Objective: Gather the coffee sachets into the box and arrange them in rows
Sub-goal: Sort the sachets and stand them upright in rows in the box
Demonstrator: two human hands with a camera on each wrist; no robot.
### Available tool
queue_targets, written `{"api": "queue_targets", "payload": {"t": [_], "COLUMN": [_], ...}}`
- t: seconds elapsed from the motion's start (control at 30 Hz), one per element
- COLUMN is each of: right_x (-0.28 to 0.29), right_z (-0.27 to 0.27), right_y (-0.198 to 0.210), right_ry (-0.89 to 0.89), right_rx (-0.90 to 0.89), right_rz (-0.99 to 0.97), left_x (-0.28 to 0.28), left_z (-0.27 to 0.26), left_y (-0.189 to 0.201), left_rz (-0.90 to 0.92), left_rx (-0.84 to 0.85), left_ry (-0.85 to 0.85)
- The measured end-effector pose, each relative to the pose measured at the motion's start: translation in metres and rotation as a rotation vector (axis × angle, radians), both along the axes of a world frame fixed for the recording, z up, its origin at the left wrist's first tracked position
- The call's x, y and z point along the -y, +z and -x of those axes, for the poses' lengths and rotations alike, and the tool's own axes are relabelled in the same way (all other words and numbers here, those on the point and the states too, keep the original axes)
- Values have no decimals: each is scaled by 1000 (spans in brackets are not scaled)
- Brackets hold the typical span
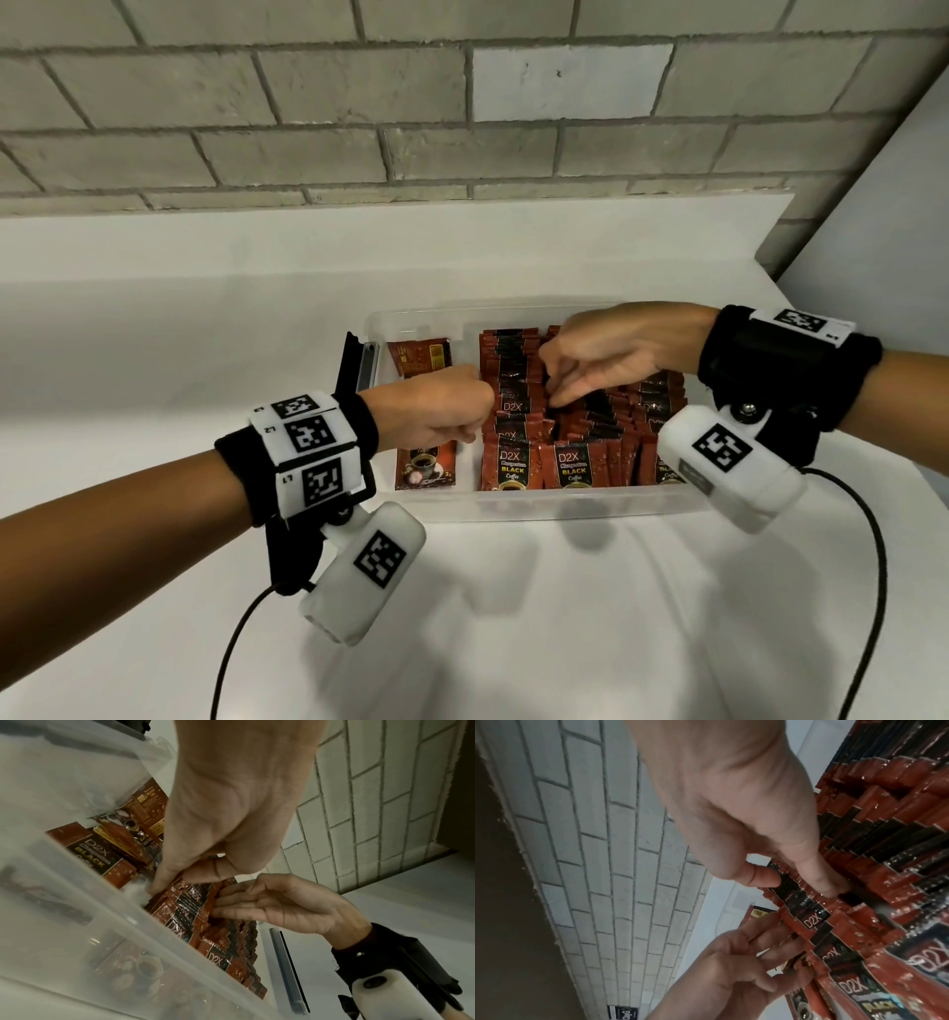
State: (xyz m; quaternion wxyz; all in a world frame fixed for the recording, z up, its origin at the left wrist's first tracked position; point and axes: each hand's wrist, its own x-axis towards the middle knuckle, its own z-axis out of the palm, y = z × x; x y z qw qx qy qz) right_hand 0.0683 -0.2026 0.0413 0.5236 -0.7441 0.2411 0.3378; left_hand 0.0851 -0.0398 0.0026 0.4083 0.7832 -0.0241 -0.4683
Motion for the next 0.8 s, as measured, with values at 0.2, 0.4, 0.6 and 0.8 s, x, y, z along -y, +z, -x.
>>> {"api": "queue_targets", "payload": {"t": [0.2,0.4,0.6,0.8], "right_x": [2,6,-2,3], "right_z": [-3,-1,2,4], "right_y": [-2,-2,-2,2], "right_ry": [-93,-92,-52,-20], "right_rx": [7,-30,-64,-39], "right_rz": [-34,-59,-83,-71], "left_x": [6,2,0,-1], "left_z": [-1,-2,4,3], "left_y": [4,5,0,-1], "left_rz": [51,41,32,44], "left_rx": [-36,-55,-137,-106], "left_ry": [83,143,49,57]}}
